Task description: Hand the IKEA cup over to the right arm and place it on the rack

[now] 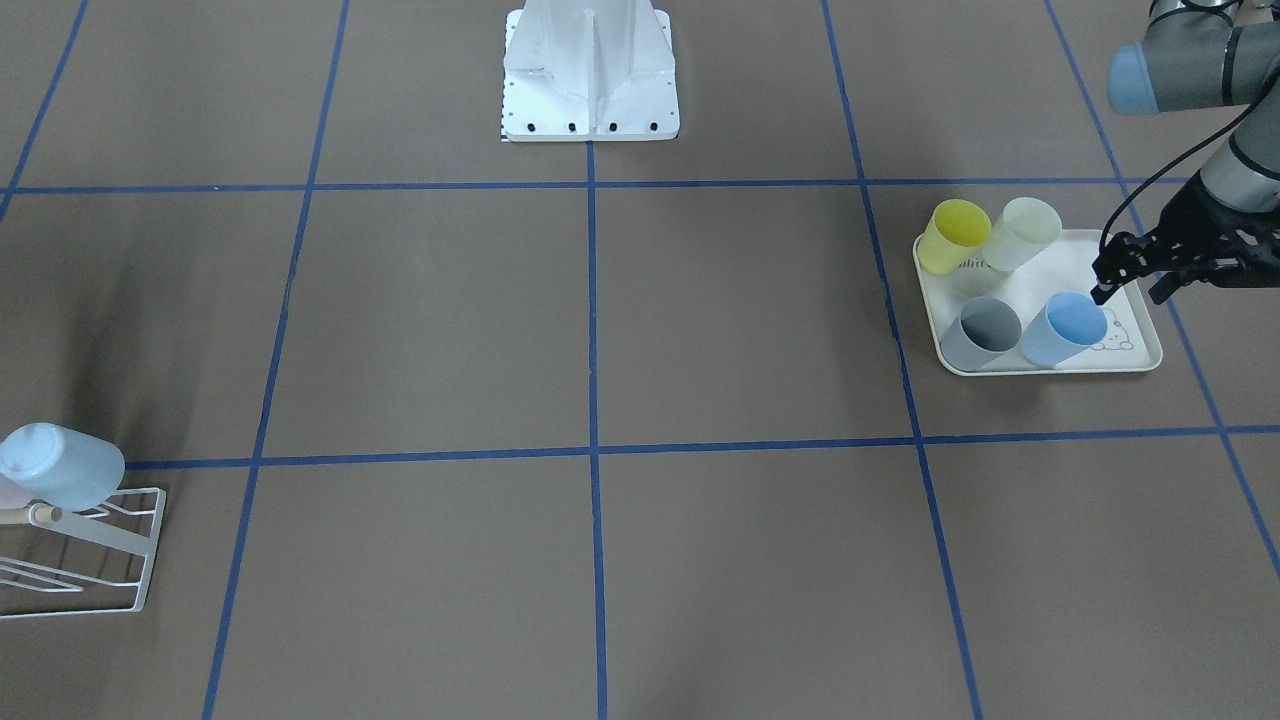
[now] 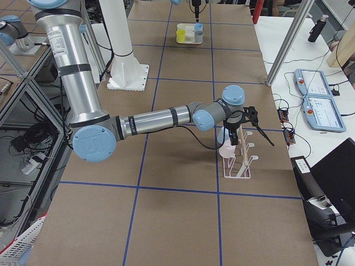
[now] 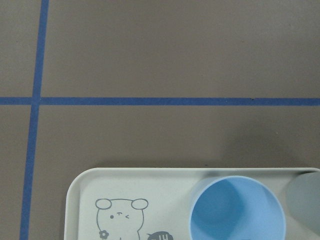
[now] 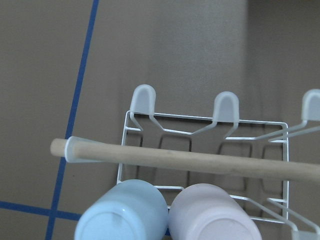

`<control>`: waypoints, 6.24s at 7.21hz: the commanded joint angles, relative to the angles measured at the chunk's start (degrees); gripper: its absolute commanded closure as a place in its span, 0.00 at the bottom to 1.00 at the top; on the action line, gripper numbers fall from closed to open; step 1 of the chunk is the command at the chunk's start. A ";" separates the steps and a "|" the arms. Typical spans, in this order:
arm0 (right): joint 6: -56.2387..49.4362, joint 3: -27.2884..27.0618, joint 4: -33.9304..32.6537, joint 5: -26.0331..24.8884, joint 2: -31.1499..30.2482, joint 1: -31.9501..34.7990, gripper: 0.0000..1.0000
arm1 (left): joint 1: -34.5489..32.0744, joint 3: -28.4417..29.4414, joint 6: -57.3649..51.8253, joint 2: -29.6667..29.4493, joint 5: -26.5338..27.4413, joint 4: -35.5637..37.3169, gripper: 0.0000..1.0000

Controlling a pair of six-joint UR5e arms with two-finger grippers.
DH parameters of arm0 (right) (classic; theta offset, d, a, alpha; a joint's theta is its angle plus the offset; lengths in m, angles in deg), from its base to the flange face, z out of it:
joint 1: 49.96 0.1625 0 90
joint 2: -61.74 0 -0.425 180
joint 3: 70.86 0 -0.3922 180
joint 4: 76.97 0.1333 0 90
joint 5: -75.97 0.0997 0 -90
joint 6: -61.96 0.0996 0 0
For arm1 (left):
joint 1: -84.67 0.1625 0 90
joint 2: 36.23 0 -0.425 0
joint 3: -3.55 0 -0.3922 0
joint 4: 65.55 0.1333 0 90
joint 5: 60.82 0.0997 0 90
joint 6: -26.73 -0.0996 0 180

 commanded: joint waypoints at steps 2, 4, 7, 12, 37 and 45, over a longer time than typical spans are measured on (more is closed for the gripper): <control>0.18 -6.66 -2.16 4.97 -2.91 2.04 0.01 | 1.16 2.66 -0.01 -1.80 -0.49 -0.14 0.34; 0.26 -17.38 -12.86 5.25 -4.68 2.40 0.01 | 2.30 3.71 0.25 -2.77 -0.57 -0.14 0.37; 2.27 -23.30 -17.20 5.34 -5.91 1.36 0.01 | 4.06 5.39 0.52 -3.74 -0.58 -0.40 0.84; 10.53 -25.77 -16.68 4.73 -5.31 -4.70 0.01 | -11.01 -4.77 -1.32 -4.71 -5.67 10.91 1.00; 96.33 -22.96 73.14 -18.91 6.39 -39.86 0.01 | 38.86 1.44 88.50 -33.27 29.12 -80.65 1.00; 95.98 -21.82 73.05 -20.32 7.62 -40.40 0.01 | 42.03 2.84 88.41 -35.03 29.57 -80.56 1.00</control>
